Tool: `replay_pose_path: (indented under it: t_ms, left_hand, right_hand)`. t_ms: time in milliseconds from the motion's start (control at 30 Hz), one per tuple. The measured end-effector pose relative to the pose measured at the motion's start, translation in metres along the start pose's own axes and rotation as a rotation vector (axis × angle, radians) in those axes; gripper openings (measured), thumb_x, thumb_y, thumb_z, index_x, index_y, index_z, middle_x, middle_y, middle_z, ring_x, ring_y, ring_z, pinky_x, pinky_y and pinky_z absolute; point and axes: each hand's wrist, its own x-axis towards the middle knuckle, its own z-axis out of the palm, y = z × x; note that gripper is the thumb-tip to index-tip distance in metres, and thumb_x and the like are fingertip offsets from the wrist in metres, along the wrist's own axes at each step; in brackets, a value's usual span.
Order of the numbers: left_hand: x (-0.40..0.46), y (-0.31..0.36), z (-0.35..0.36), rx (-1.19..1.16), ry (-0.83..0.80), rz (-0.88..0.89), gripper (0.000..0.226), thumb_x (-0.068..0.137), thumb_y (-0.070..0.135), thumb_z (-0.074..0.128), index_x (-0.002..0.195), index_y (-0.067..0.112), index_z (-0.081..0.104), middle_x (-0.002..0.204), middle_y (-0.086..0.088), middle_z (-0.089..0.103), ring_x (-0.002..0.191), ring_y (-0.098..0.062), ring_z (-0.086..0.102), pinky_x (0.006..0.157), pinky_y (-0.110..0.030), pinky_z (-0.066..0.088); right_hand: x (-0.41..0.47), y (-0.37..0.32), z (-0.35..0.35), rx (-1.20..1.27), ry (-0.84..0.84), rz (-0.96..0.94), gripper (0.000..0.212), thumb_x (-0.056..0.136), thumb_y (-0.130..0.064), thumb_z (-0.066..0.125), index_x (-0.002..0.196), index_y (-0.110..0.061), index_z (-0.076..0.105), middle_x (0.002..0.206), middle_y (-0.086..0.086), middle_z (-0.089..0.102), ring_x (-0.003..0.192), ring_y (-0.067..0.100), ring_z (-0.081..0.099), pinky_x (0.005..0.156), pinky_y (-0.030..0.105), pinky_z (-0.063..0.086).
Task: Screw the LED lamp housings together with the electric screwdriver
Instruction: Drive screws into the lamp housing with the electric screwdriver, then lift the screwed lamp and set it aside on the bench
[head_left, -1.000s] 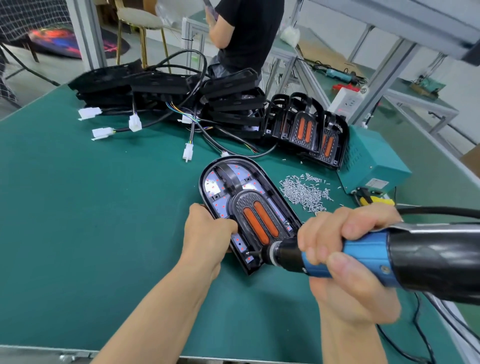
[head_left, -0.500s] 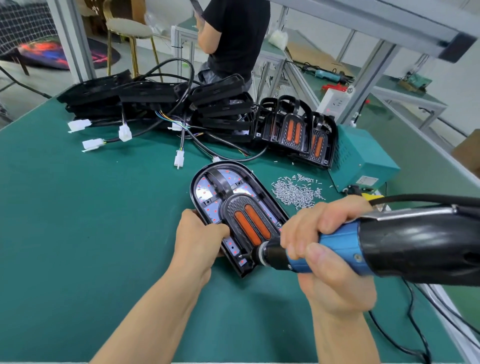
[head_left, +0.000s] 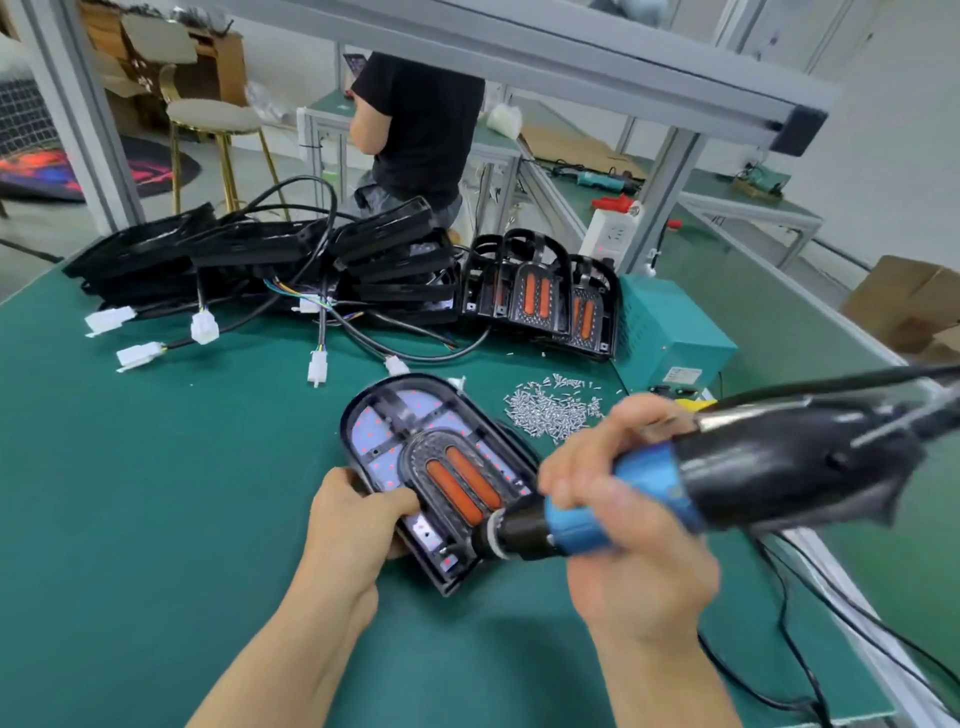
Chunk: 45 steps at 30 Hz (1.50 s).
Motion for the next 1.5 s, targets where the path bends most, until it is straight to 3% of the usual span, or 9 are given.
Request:
replay_pose_path:
  t_ms: [267,533,733,900,1000,1200,1267,1367,1500]
  left_hand:
    - [0.003,0.002,-0.004,-0.131,0.05,-0.003,0.024,0.08,-0.014,0.048,0.095,0.004,0.054,0.082,-0.012,0.064,0.063,-0.023,0.059,0.054,-0.032,0.053]
    - [-0.012,0.014,-0.009,-0.166,0.037,0.299,0.042,0.079,-0.017,0.044,0.091,0.019,0.063,0.073,0.009,0.072,0.058,-0.005,0.064,0.049,-0.016,0.051]
    - [-0.026,0.03,-0.004,-0.265,-0.008,0.323,0.042,0.08,-0.014,0.041,0.096,0.016,0.065,0.079,0.001,0.072,0.062,-0.014,0.064,0.056,-0.031,0.057]
    - [-0.034,0.039,0.001,-0.353,-0.056,0.343,0.042,0.082,-0.009,0.041,0.095,0.019,0.069,0.078,-0.003,0.07,0.058,-0.018,0.061,0.056,-0.037,0.057]
    - [-0.033,0.04,0.004,-0.378,-0.121,0.286,0.039,0.083,-0.002,0.041,0.093,0.021,0.07,0.078,-0.007,0.069,0.057,-0.021,0.06,0.06,-0.043,0.055]
    - [-0.02,0.042,-0.002,-0.474,-0.308,0.058,0.042,0.082,0.049,0.054,0.101,0.018,0.075,0.107,-0.007,0.072,0.097,-0.027,0.069,0.087,-0.05,0.052]
    - [-0.019,0.047,-0.001,-0.418,-0.315,0.078,0.043,0.077,0.057,0.053,0.081,0.022,0.078,0.091,-0.004,0.074,0.081,-0.025,0.072,0.072,-0.049,0.057]
    - [-0.024,0.06,0.006,-0.394,-0.296,0.102,0.046,0.086,0.046,0.05,0.054,0.021,0.071,0.05,0.001,0.06,0.039,-0.016,0.058,0.041,-0.03,0.053]
    - [-0.027,0.071,0.012,-0.299,-0.267,0.191,0.037,0.094,0.023,0.045,0.067,0.012,0.068,0.039,0.001,0.051,0.026,-0.011,0.046,0.03,-0.015,0.039]
  right_hand:
    - [0.043,-0.05,-0.047,0.072,0.246,-0.056,0.016,0.078,-0.013,0.042,0.088,-0.019,0.054,0.055,-0.008,0.045,0.049,0.006,0.043,0.055,0.016,0.043]
    - [0.091,-0.06,-0.112,-0.693,0.243,0.366,0.018,0.078,0.001,0.065,0.077,-0.015,0.057,0.051,0.001,0.051,0.043,0.015,0.048,0.044,0.023,0.043]
    - [0.12,-0.028,-0.144,-1.216,0.185,0.81,0.043,0.076,-0.045,0.079,0.088,-0.009,0.058,0.06,0.008,0.062,0.05,0.02,0.056,0.05,0.027,0.047]
    - [0.125,-0.001,-0.157,-1.837,0.076,0.784,0.064,0.084,-0.068,0.055,0.094,-0.006,0.046,0.068,0.004,0.047,0.059,0.015,0.044,0.05,0.03,0.031]
    - [0.125,0.008,-0.16,-1.94,0.046,0.756,0.077,0.088,-0.066,0.051,0.121,0.003,0.04,0.071,0.004,0.046,0.07,0.024,0.052,0.054,0.032,0.035]
    - [0.118,0.01,-0.148,-2.313,-0.074,0.635,0.064,0.09,-0.067,0.044,0.118,-0.01,0.048,0.122,0.012,0.051,0.109,0.029,0.053,0.079,0.037,0.044]
    - [0.115,0.005,-0.135,-2.476,-0.132,0.446,0.058,0.093,-0.062,0.043,0.123,-0.013,0.047,0.125,0.01,0.049,0.115,0.027,0.049,0.09,0.037,0.043]
    - [0.108,0.003,-0.105,-2.065,-0.261,0.2,0.051,0.096,-0.048,0.049,0.137,-0.017,0.046,0.134,0.007,0.049,0.122,0.022,0.045,0.101,0.035,0.041]
    - [0.087,0.012,-0.052,-1.155,-0.518,0.639,0.04,0.098,-0.045,0.049,0.129,-0.02,0.05,0.123,-0.001,0.058,0.111,0.011,0.054,0.097,0.03,0.039]
